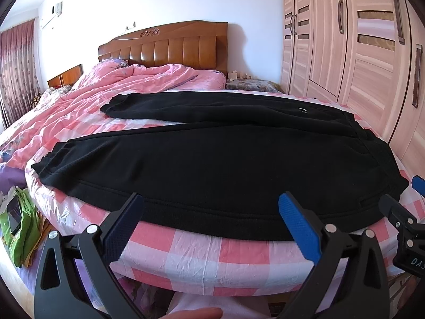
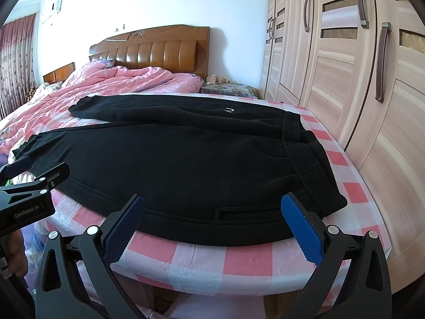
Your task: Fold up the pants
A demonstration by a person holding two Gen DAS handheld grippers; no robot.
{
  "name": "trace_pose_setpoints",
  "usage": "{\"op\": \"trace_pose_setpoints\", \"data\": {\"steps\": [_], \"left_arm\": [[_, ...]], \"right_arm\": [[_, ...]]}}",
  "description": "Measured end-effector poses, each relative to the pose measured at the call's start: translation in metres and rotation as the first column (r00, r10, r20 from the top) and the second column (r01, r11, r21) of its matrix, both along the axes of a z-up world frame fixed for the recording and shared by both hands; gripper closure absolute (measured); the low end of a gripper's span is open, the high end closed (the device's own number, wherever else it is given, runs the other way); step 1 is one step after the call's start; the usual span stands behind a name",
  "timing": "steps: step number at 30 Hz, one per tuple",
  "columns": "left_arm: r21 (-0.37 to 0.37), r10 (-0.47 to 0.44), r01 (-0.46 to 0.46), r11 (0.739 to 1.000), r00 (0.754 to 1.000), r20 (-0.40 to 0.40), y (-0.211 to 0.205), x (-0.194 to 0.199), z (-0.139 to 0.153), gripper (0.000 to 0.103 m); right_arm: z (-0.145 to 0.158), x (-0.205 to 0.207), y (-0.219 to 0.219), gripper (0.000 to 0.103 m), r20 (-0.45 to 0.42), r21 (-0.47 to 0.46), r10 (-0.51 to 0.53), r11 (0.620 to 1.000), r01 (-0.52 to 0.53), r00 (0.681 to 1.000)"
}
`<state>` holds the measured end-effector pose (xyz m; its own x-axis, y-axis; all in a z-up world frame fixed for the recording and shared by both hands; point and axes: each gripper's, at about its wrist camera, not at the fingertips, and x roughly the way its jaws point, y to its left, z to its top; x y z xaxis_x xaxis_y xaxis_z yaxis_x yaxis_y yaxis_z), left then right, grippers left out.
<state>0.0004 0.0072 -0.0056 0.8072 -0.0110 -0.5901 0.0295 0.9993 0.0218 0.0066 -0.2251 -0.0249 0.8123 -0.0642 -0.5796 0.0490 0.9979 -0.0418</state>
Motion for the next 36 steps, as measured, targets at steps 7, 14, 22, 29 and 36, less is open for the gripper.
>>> {"op": "trace_pose_setpoints", "data": {"steps": [7, 14, 22, 29, 36], "left_arm": [[-0.010, -0.001, 0.001, 1.000, 1.000, -0.006, 0.0011, 0.0006, -0.0006, 0.001], [-0.024, -0.008, 0.008, 1.000, 1.000, -0.005, 0.0020, 0.0010, -0.0012, 0.001], [-0.033, -0.017, 0.017, 0.999, 1.000, -0.007, 0.0011, 0.0020, -0.0010, 0.001], [-0.059, -0.017, 0.018, 0.998, 1.000, 0.006, 0.0049, -0.0004, 0.0011, 0.001], [-0.059, -0.034, 0.035, 0.998, 0.999, 0.012, 0.0026, -0.0020, 0.0037, 0.001]], "right_arm": [[-0.0008, 0.0005, -0.0003, 0.004, -0.003, 0.002, 0.000, 1.000, 0.000, 1.000], [-0.0012, 0.0002, -0.0005, 0.004, -0.002, 0.002, 0.000, 1.000, 0.000, 1.000], [-0.0036, -0.0002, -0.0007, 0.004, -0.005, 0.009, -0.003, 1.000, 0.003, 1.000], [-0.0028, -0.0007, -0.0025, 0.004, 0.002, 0.014, -0.005, 1.000, 0.005, 1.000], [-0.0007, -0.0017, -0.0058, 0.004, 0.011, 0.025, -0.010, 1.000, 0.010, 1.000]]}}
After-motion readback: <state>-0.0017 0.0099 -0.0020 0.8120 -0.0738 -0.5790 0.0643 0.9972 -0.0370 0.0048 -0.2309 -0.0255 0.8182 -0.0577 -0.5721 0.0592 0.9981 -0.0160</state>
